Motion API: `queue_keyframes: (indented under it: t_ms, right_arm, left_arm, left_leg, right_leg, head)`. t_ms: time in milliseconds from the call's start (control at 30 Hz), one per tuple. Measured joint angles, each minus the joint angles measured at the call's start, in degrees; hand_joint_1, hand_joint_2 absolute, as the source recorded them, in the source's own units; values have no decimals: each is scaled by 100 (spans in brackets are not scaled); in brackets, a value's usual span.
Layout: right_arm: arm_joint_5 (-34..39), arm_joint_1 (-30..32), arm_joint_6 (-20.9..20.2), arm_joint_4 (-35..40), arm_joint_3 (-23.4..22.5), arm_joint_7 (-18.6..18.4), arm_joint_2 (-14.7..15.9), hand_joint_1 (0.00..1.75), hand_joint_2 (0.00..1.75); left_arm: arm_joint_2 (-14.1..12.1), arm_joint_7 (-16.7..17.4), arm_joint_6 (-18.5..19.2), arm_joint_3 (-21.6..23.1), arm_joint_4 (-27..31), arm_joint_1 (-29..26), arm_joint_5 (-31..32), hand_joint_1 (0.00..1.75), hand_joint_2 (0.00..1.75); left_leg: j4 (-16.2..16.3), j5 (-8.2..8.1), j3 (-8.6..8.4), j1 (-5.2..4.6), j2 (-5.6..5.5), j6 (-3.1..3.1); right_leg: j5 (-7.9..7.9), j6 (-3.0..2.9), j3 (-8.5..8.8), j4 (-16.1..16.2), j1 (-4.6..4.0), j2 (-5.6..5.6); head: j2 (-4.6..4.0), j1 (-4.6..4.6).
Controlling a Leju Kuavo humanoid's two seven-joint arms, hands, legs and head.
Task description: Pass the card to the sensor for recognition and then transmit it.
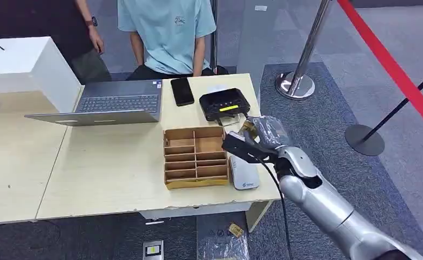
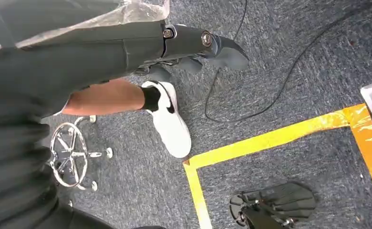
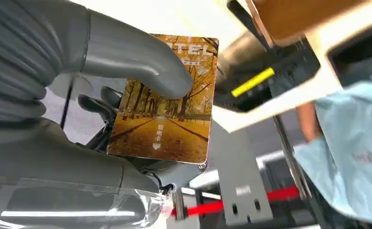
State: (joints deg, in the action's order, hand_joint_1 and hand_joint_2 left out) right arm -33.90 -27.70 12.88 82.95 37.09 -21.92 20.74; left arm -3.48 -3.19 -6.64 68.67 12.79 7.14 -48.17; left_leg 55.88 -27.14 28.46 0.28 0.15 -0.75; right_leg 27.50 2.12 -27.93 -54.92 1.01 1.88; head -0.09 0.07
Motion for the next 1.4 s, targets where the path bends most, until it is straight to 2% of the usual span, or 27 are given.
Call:
queue_keyframes:
  t_ms: [133, 467, 900, 1400]
  right_arm:
    - [101, 125, -123, -85, 33, -20, -4, 175, 175]
    - [201, 336, -109, -352, 140, 57, -35, 175, 175]
    - [90, 539, 135, -837, 197, 162, -103, 175, 175]
    - [252, 605, 365, -1460, 240, 514, -365, 175, 175]
  left_arm:
    - [0, 2, 0, -2, 0, 1, 0, 0, 175]
    - [0, 9, -7, -2, 0, 3, 2, 0, 175]
    - [-2, 26, -18, -2, 0, 4, 20, 0, 175]
    - [-2, 24, -55, -2, 0, 7, 46, 0, 175]
  left_leg:
    - [0, 0, 2, 0, -1, 0]
    - [-1, 0, 3, 0, -1, 0]
    - [-1, -1, 3, 0, -1, 0]
    - [-1, 0, -10, 4, 4, -1]
  right_leg:
    - [0, 0, 0, 0, 0, 0]
    - [0, 0, -1, 0, 0, 0]
    - [0, 0, -1, 1, 0, 0]
    - [0, 0, 8, 1, -2, -4]
  head:
    - [0, 0]
    - [0, 0]
    - [0, 0]
    - [0, 0]
